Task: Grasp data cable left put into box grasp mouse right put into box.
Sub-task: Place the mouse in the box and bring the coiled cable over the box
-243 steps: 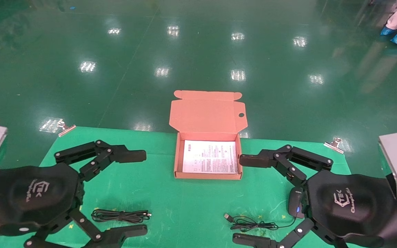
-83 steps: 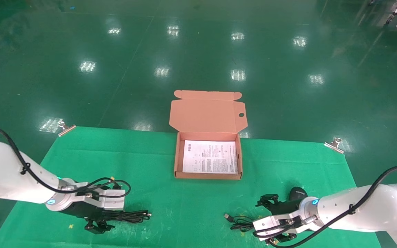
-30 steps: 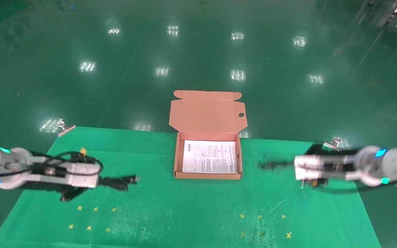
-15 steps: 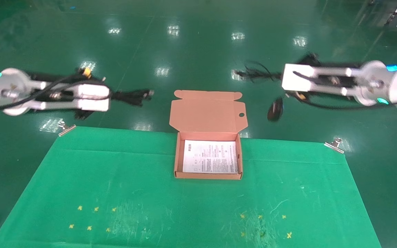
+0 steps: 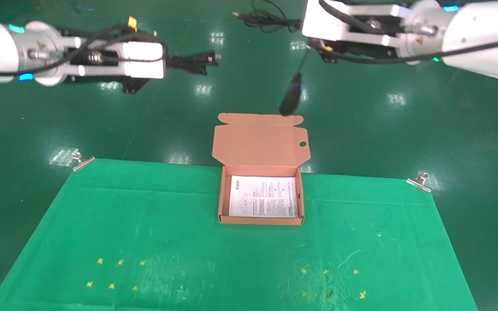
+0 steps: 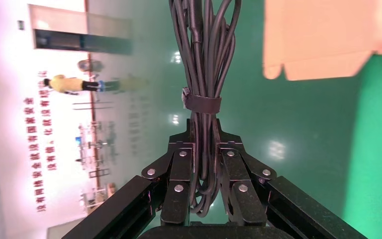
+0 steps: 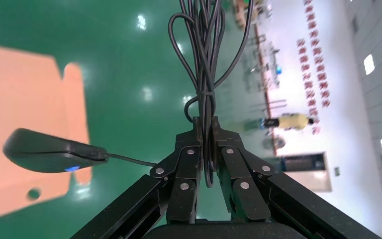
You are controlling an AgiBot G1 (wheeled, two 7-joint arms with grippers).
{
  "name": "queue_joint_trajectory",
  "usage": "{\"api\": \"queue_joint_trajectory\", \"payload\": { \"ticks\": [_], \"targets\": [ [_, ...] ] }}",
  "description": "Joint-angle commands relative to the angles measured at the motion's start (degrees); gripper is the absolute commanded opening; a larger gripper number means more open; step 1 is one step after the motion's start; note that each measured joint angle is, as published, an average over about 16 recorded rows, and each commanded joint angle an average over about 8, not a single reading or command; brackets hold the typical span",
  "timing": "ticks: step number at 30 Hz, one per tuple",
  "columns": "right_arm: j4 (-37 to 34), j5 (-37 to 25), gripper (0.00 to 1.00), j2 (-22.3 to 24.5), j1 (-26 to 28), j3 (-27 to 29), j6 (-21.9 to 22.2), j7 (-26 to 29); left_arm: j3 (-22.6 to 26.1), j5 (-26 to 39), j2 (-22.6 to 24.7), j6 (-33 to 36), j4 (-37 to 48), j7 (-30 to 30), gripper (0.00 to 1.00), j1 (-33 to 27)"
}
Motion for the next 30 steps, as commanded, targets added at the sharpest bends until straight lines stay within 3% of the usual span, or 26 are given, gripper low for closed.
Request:
{"api": "queue_joint_trajectory", "payload": {
  "ticks": [1, 19, 30],
  "targets": [
    [-0.2, -0.5, 0.00, -0.9, 0.9, -0.1, 0.7, -0.5, -0.1, 0.2, 0.9, -0.8, 1.3, 0.9, 0.00, -0.8],
    [-0.5, -1.2, 0.00, -1.2, 0.8, -0.4, 1.0, -0.5, 0.0, 0.3, 1.0, -0.8, 1.7, 1.1, 0.00, -0.9],
    [-2.3, -1.2, 0.00, -3.9, -1.3, -1.4, 1.1, 0.6, 1.6, 2.4, 0.8, 0.5, 1.1, -0.6, 0.00, 1.7]
  ]
}}
